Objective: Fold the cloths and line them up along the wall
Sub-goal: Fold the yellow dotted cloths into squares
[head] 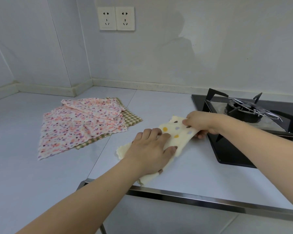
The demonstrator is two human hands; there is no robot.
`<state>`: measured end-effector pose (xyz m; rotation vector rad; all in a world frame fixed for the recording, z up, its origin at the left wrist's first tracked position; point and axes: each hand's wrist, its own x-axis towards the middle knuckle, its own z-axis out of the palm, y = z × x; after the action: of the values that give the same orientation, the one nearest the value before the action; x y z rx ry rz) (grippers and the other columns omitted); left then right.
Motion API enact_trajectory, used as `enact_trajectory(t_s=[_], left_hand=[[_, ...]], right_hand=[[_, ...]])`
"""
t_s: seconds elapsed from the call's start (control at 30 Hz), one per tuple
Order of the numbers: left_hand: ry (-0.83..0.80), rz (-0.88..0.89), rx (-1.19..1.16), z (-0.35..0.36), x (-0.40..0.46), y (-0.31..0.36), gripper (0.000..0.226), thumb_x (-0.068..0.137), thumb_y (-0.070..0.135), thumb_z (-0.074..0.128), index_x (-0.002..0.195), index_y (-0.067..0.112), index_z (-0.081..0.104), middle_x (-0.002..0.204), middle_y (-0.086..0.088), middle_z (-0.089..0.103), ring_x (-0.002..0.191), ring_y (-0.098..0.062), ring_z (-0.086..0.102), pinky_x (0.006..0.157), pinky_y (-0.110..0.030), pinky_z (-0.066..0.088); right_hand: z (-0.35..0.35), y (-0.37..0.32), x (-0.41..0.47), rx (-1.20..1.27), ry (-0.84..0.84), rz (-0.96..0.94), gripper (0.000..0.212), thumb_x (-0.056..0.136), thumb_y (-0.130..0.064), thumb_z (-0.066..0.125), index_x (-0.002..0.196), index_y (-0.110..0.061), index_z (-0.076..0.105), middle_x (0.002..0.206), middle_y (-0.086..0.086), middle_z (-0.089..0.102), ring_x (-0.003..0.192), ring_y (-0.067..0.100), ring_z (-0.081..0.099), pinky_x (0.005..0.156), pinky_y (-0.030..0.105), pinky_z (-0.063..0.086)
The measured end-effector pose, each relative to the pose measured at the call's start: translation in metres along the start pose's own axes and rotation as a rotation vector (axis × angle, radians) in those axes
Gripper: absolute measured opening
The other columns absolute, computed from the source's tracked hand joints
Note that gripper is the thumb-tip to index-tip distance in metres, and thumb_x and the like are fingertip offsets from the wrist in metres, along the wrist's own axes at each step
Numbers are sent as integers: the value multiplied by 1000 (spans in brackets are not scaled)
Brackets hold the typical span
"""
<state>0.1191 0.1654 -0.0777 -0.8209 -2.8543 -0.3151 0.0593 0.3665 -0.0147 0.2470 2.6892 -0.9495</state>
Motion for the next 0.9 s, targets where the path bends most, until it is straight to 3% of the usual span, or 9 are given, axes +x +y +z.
enact_trajectory(t_s=[0.1,0.17,0.23,0.3,0.37,0.53,0.63,0.73,0.9], left_hand=[[-108,-19,-27,-4,2,0,63,93,66,24,149,37,21,156,4,18,141,-18,12,114,-37,10],[-187,-23,-19,-5,4,-1,72,88,75,22,151,41,11,160,5,8,145,-18,3,118,-39,3],[-241,-20,6,-4,5,-1,80,82,83,18,151,45,3,162,7,0,147,-18,-4,119,-42,-5],[-263,-14,13,-3,6,-2,81,80,85,15,150,47,0,162,7,-4,148,-19,-7,119,-44,-6],[-250,-12,-1,-2,5,-1,80,83,82,11,152,43,1,163,5,-4,148,-19,-6,119,-44,-4],[-183,-35,-44,-3,1,2,80,93,70,10,155,20,6,163,2,2,149,-17,-1,120,-39,0],[-190,-41,-45,-5,1,2,71,98,58,12,155,17,5,163,1,0,149,-16,-2,121,-37,-2],[-210,-44,-30,-8,-1,3,62,102,44,15,155,16,1,163,0,-4,148,-13,-7,121,-34,-4],[-206,-95,-15,-12,-19,-1,62,102,44,16,155,16,0,163,-1,-7,149,-15,-7,120,-34,-5]], right_hand=[[4,9,2,-277,128,-164,18,102,-22,36,100,-7,46,94,13,57,70,26,52,57,34,42],[3,18,-1,-539,172,-244,19,103,-26,34,104,-9,42,90,12,58,78,29,56,68,39,43],[5,26,-5,-672,213,-298,16,103,-28,33,99,-13,36,79,7,54,75,30,55,66,39,41],[9,30,-6,-742,249,-309,16,103,-30,31,97,-15,31,77,4,51,74,30,53,64,36,38],[14,29,-7,-780,278,-278,18,103,-32,32,101,-14,34,88,8,55,79,30,53,67,37,39],[32,21,-12,-675,597,-318,35,98,-31,43,127,-11,45,126,11,46,114,33,45,93,42,38],[56,16,-18,-484,432,-351,42,101,-34,35,139,-18,40,143,6,39,131,29,35,107,38,26],[67,19,-15,-495,234,-303,52,103,-39,22,152,-19,20,160,1,14,146,18,11,118,35,7],[62,24,-10,-541,124,-273,57,102,-45,16,154,-24,4,162,-4,-5,148,14,-6,120,36,-2]])
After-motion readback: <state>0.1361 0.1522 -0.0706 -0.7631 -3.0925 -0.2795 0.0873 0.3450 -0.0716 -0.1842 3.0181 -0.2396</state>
